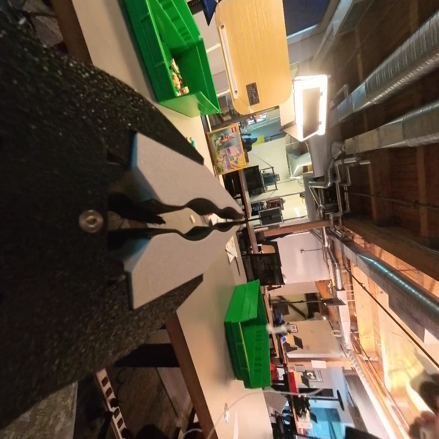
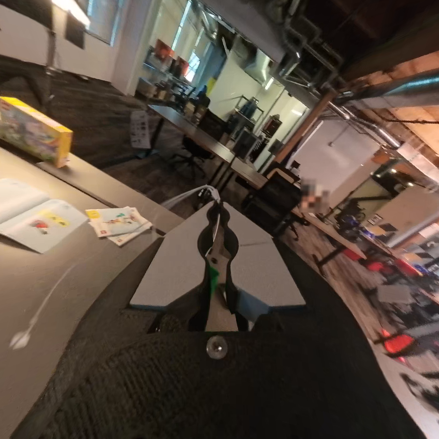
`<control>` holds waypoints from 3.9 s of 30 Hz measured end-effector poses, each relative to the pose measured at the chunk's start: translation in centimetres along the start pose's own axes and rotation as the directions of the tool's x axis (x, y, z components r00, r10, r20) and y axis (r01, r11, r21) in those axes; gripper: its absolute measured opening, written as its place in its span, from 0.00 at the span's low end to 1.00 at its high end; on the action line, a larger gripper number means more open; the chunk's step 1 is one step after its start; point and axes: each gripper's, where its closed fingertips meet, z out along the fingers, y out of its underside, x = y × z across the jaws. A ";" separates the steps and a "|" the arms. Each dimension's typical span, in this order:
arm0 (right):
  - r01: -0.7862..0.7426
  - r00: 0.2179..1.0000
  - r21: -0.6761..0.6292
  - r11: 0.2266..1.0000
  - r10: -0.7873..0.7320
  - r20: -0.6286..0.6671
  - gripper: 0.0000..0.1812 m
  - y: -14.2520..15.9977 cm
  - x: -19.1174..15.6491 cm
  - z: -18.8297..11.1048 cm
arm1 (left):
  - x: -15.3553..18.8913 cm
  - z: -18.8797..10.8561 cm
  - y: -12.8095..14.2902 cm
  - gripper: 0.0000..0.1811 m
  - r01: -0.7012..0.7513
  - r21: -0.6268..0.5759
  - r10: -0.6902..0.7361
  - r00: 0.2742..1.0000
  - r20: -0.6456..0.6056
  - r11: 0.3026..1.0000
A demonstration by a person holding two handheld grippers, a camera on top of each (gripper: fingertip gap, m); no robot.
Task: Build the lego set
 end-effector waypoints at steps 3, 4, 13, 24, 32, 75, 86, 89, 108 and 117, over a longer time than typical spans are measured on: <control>-0.047 0.998 -0.055 0.997 0.044 -0.053 0.00 0.4 6.4 -1.6 | 0.5 0.4 0.0 0.00 0.020 0.011 -0.020 1.000 -0.006 1.000; -0.062 0.995 -0.085 0.994 0.055 -0.082 0.00 1.2 8.4 -2.0 | 0.7 0.6 0.0 0.00 0.024 0.013 -0.024 1.000 -0.010 1.000; -0.265 0.962 -0.398 0.878 0.212 -0.174 0.00 18.1 15.7 -1.6 | 2.6 1.9 0.2 0.00 0.024 0.000 -0.024 0.998 -0.052 1.000; -0.381 0.923 -0.701 0.603 0.298 -0.245 0.00 38.2 10.1 -0.9 | 0.7 4.9 4.2 0.00 0.058 -0.068 -0.063 0.996 -0.061 0.996; -0.242 0.943 -0.802 0.546 -0.062 -0.327 0.54 37.1 9.8 -0.1 | -7.3 11.1 9.4 0.12 0.079 -0.167 -0.095 0.992 -0.088 0.983; -0.347 0.520 0.309 0.885 -0.093 0.849 0.23 10.6 -48.7 10.8 | -16.3 12.5 21.6 0.40 -0.079 -0.704 -0.262 0.894 -0.364 0.706; -0.336 0.532 0.330 0.882 -0.111 0.839 0.24 10.7 -48.6 10.3 | -16.5 11.6 23.3 0.26 -0.667 -0.580 -0.201 0.559 -0.805 0.469; -0.341 0.527 0.322 0.883 -0.104 0.843 0.24 10.7 -48.6 10.4 | -17.5 11.9 24.3 0.28 -0.673 -0.619 -0.214 0.588 -0.780 0.404; -0.328 0.365 0.211 0.921 -0.082 0.927 0.24 11.6 -49.3 9.5 | -16.2 11.3 24.9 0.03 -0.559 -0.690 -0.342 0.606 -0.718 0.459; -0.005 0.073 0.172 0.985 -0.171 0.983 0.20 15.7 -53.5 7.9 | -8.4 16.2 21.2 0.04 -0.401 -0.636 -0.266 0.667 -0.696 0.659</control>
